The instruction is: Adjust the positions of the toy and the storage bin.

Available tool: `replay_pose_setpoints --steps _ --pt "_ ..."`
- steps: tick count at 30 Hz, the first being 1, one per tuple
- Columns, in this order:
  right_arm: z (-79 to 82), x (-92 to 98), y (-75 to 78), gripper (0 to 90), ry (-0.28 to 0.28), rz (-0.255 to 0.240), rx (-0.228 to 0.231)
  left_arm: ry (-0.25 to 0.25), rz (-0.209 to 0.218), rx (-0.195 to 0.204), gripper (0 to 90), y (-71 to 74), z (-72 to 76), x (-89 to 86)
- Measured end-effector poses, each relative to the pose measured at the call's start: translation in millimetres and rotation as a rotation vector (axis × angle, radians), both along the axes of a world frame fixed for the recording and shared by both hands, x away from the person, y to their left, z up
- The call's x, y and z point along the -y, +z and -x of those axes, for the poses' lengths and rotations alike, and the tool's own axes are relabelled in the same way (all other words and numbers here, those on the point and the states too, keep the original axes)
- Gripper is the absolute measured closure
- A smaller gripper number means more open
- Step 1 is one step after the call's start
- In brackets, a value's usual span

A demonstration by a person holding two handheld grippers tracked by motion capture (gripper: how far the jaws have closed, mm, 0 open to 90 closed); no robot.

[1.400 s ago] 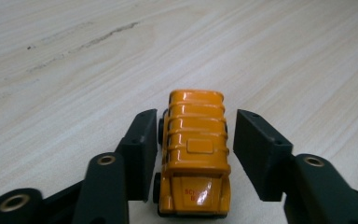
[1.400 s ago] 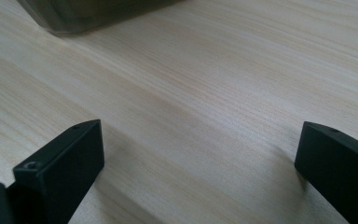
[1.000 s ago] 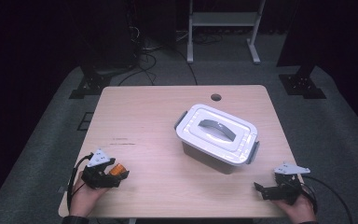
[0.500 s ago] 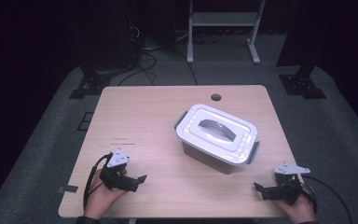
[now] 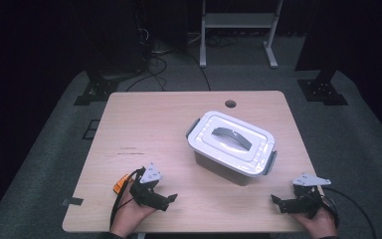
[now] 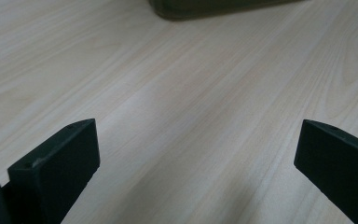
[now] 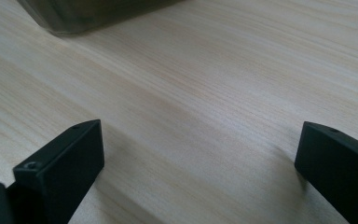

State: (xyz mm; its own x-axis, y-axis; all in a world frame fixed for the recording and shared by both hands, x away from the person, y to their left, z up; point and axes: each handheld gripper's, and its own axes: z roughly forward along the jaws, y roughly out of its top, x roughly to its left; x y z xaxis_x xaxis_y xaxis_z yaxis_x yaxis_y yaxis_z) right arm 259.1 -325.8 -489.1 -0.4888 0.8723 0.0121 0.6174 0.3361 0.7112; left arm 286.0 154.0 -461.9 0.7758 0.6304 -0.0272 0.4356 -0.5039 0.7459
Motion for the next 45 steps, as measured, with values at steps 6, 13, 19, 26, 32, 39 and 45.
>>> replay_pose_setpoints --steps 6,13,19,26,32,39,45 --pt "0.0 0.3 0.0 0.3 0.003 -0.001 0.0 -0.019 -0.045 -0.001 0.0 -13.0 -1.9 9.4" --pt "0.1 2.3 1.8 0.3 0.031 0.005 -0.018 -0.014 -0.068 -0.003 0.0 -22.6 -4.0 11.6" --pt "1.9 2.9 10.5 0.3 0.032 -0.016 -0.005 -0.011 -0.063 0.004 0.0 -23.3 -4.8 10.7" --pt "3.4 3.8 17.9 0.3 0.042 -0.03 -0.003 -0.013 -0.063 0.003 0.0 -23.3 -4.6 10.4" --pt "5.5 7.0 31.3 0.3 0.049 -0.038 -0.003 -0.014 -0.064 0.002 0.0 -23.3 -4.6 10.3" --pt "7.3 10.0 47.9 0.3 0.053 -0.048 0.023 -0.014 -0.063 0.003 0.0 -23.3 -4.5 10.2" --pt "10.6 10.0 68.3 0.3 0.067 -0.064 0.052 -0.015 -0.064 0.001 0.0 -23.3 -4.2 9.9"
